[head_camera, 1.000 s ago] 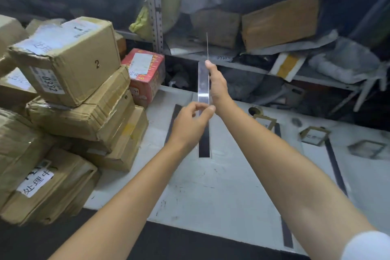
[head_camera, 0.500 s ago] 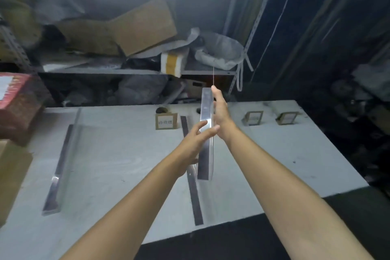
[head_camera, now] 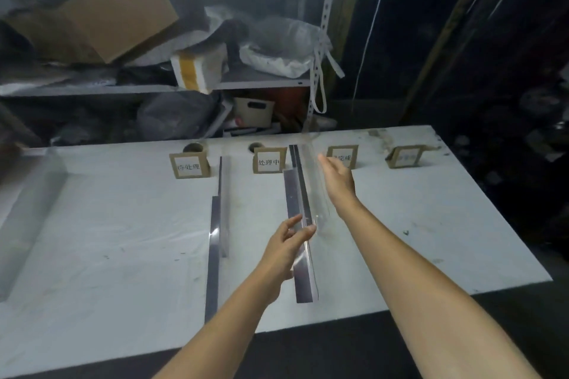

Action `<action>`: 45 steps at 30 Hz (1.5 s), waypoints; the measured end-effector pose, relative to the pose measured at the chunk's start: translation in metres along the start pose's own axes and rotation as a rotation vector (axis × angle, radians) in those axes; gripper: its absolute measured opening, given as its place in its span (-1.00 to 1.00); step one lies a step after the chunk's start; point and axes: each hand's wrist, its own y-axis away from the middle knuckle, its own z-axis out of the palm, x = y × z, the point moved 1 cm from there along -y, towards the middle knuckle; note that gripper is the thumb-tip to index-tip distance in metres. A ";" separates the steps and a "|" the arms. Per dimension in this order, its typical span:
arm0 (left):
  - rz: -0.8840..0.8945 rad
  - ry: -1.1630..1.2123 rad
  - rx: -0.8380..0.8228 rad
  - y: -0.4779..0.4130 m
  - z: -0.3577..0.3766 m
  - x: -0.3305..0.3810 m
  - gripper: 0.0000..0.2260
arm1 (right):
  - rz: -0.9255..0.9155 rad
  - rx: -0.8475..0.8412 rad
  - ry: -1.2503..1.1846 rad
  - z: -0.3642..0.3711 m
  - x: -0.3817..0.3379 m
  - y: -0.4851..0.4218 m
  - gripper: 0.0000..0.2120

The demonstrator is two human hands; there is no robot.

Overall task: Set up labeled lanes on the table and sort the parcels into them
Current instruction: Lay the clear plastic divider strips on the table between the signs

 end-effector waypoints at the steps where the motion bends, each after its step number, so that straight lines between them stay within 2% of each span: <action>1: -0.011 -0.011 0.005 -0.005 0.006 -0.007 -0.47 | 0.008 0.006 0.007 -0.005 0.010 -0.007 -0.60; 7: -0.021 -0.080 0.004 -0.045 0.031 -0.037 -0.45 | 0.106 -0.028 -0.004 -0.011 0.073 -0.043 -0.53; 13: -0.049 -0.077 -0.033 -0.069 0.041 -0.073 -0.61 | 0.232 -0.107 -0.113 0.009 0.109 -0.058 -0.49; 16: -0.033 -0.149 -0.069 -0.066 0.045 -0.087 -0.65 | 0.264 -0.152 -0.179 0.017 0.112 -0.057 -0.48; 23: -0.013 -0.262 -0.067 -0.069 0.046 -0.091 -0.51 | 0.303 -0.189 -0.227 0.022 0.112 -0.056 -0.48; 29: -0.026 -0.169 -0.097 -0.072 0.051 -0.086 -0.38 | 0.312 -0.226 -0.244 0.022 0.115 -0.060 -0.48; 45: -0.061 -0.120 -0.075 -0.075 0.049 -0.094 -0.43 | 0.361 -0.281 -0.217 0.011 0.109 -0.055 -0.41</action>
